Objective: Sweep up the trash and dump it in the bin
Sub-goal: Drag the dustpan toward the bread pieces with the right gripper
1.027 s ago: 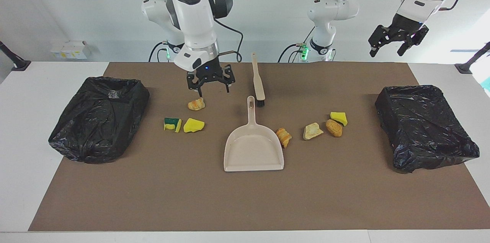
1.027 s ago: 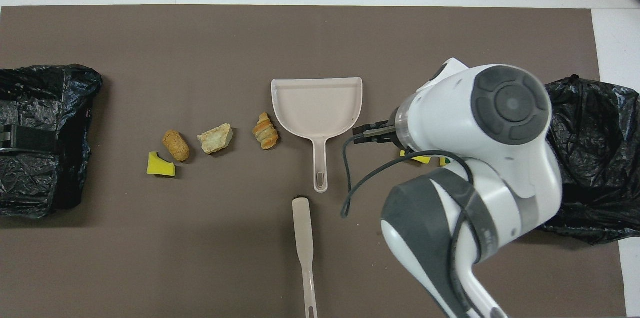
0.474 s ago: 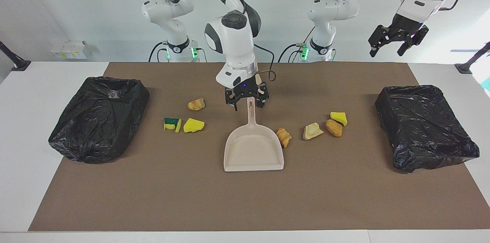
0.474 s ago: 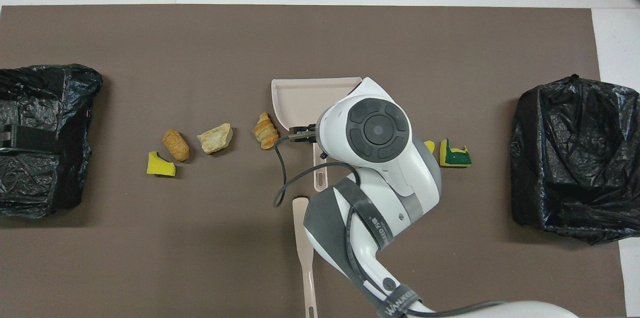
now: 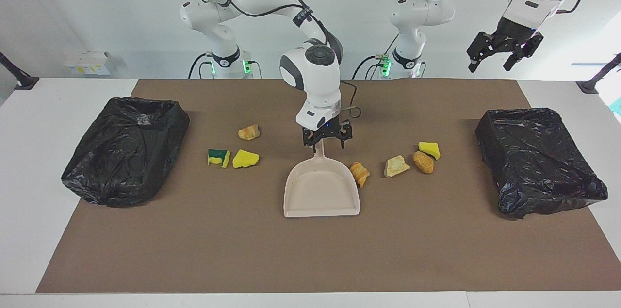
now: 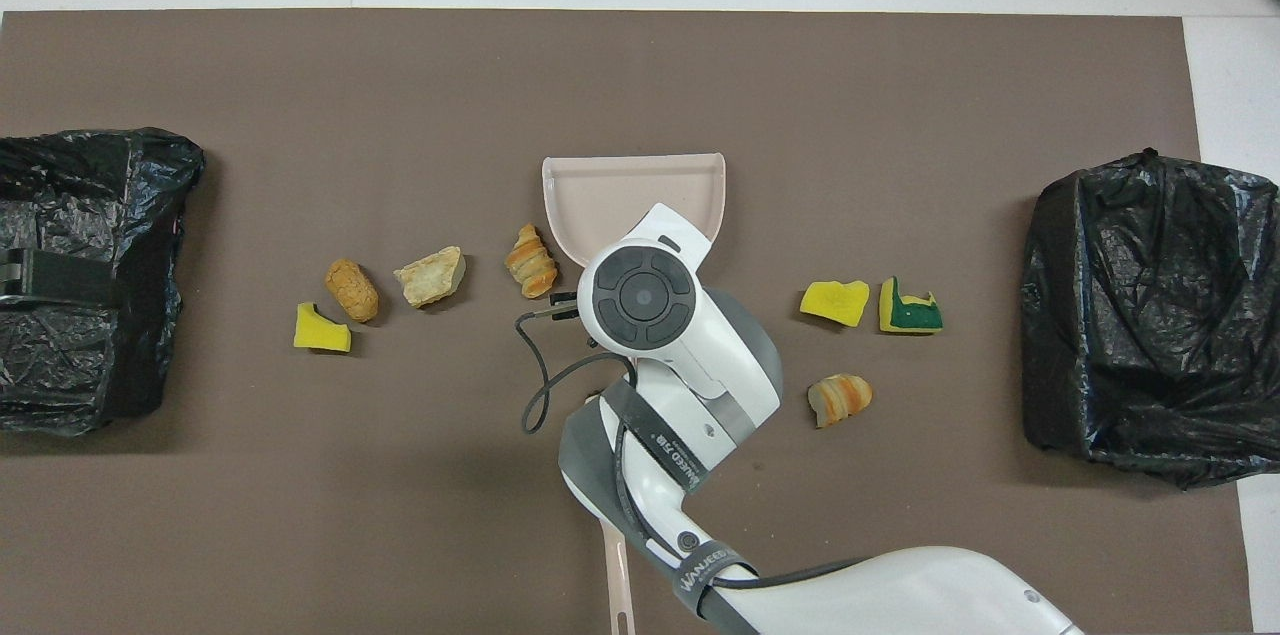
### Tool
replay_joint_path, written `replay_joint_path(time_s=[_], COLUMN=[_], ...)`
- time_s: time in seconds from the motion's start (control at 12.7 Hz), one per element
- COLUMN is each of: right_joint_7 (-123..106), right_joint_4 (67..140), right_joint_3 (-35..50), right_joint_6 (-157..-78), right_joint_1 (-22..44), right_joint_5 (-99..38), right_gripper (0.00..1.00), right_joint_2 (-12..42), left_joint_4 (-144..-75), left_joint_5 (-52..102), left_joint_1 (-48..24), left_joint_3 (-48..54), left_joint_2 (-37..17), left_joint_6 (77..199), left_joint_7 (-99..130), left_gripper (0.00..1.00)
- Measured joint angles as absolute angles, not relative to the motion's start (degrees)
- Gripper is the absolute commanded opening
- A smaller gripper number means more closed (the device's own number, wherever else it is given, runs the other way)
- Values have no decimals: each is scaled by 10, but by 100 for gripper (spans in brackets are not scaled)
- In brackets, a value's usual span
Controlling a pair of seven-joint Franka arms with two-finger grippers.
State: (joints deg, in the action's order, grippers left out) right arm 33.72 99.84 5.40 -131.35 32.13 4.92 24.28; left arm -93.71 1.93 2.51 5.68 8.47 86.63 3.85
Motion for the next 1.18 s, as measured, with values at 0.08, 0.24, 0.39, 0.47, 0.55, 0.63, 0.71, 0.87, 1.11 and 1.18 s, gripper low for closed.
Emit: replay_joint_path(time_s=[0.08, 0.24, 0.39, 0.47, 0.55, 0.63, 0.71, 0.87, 1.11, 1.18], right_joint_7=[344, 358, 383, 399, 416, 427, 433, 435, 435, 435], right_joint_4=[1004, 1005, 1002, 1000, 1000, 1000, 1000, 1000, 1000, 999], right_joint_3=[53, 52, 52, 53, 53, 54, 54, 54, 54, 54], right_joint_6=[-1312, -1299, -1274, -1265, -1255, -1247, -1241, -1239, -1238, -1238], right_joint_1=[321, 322, 325, 327, 328, 328, 328, 328, 328, 328], right_joint_5=[57, 71, 96, 98, 98, 97, 96, 94, 94, 94], right_gripper=[84, 83, 68, 58, 53, 49, 41, 5, 0, 0], right_joint_2=[243, 241, 236, 234, 232, 231, 230, 230, 230, 230], left_joint_4=[-937, -937, -937, -937, -937, -937, -937, -937, -937, -937], left_joint_5=[19, 19, 19, 19, 19, 19, 19, 19, 19, 19], left_joint_1=[25, 25, 25, 25, 25, 25, 25, 25, 25, 25], left_joint_3=[57, 57, 57, 57, 57, 57, 57, 57, 57, 57], left_joint_2=[85, 85, 85, 85, 85, 85, 85, 85, 85, 85], left_joint_6=[866, 866, 866, 866, 866, 866, 866, 866, 866, 866], left_joint_7=[38, 39, 38, 39, 38, 39, 39, 39, 39, 39], left_gripper=[100, 100, 100, 100, 100, 100, 100, 100, 100, 100])
